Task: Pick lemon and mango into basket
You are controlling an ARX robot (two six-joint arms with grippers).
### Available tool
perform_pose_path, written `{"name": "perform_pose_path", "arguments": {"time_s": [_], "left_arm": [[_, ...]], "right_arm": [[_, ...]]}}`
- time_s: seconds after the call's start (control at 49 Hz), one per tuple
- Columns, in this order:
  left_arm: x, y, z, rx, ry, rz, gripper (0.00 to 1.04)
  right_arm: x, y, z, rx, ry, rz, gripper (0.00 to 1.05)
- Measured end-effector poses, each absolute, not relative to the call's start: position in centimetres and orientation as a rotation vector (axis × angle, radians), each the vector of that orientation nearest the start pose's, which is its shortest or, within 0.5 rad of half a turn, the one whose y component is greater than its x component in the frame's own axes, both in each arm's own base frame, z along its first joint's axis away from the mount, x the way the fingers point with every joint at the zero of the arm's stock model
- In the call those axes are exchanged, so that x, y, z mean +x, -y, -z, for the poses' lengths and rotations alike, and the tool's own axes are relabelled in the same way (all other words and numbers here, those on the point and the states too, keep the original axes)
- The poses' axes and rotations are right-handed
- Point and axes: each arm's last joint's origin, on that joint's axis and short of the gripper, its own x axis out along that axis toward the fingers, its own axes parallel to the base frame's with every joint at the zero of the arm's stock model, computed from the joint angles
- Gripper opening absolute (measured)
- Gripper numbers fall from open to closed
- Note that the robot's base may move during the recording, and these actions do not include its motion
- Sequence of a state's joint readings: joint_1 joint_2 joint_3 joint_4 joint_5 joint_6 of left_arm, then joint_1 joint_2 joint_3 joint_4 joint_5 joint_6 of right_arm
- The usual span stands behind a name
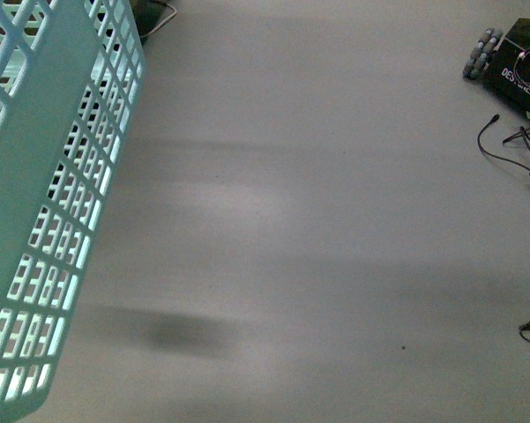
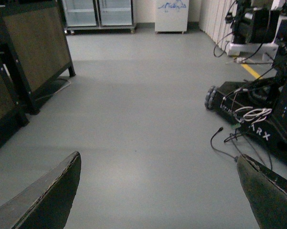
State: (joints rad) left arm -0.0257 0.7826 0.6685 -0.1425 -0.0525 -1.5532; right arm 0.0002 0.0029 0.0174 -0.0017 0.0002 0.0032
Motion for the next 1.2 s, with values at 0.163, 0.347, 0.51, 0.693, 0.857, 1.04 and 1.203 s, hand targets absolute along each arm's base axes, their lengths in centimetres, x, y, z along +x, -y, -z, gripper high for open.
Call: {"name": "perform_pose_path", "arguments": {"time_s": [0.163, 0.347, 0.51, 0.693, 0.857, 1.04, 1.203], "left_arm": [[17.65, 0.30, -29.69, -1.534, -0.182, -0.219, 0.06], [17.65, 0.30, -29.69, -1.533, -0.182, -0.220, 0.06], [17.65, 0.30, -29.69, -1.534, -0.182, -0.219, 0.06], [17.65, 0.30, -29.69, -1.534, -0.182, -0.219, 0.06], [17.65, 0.30, -29.69, -1.534, -0.182, -0.219, 0.06], [17.65, 0.30, -29.69, -1.533, -0.182, -0.220, 0.06], [17.65, 0.30, -29.69, -1.534, -0.182, -0.219, 0.06]], "right_arm": [[9.68, 0.00, -16.90, 0.002, 0.013, 0.000, 0.96], [9.68, 0.00, -16.90, 0.003, 0.013, 0.001, 0.96], [9.68, 0.00, -16.90, 0.003, 0.013, 0.000, 0.96], [9.68, 0.00, -16.90, 0.002, 0.013, 0.001, 0.96], [9.68, 0.00, -16.90, 0.003, 0.013, 0.000, 0.96], [9.68, 0.00, -16.90, 0.003, 0.013, 0.000, 0.96], [9.68, 0.00, -16.90, 0.003, 0.013, 0.001, 0.96]]}}
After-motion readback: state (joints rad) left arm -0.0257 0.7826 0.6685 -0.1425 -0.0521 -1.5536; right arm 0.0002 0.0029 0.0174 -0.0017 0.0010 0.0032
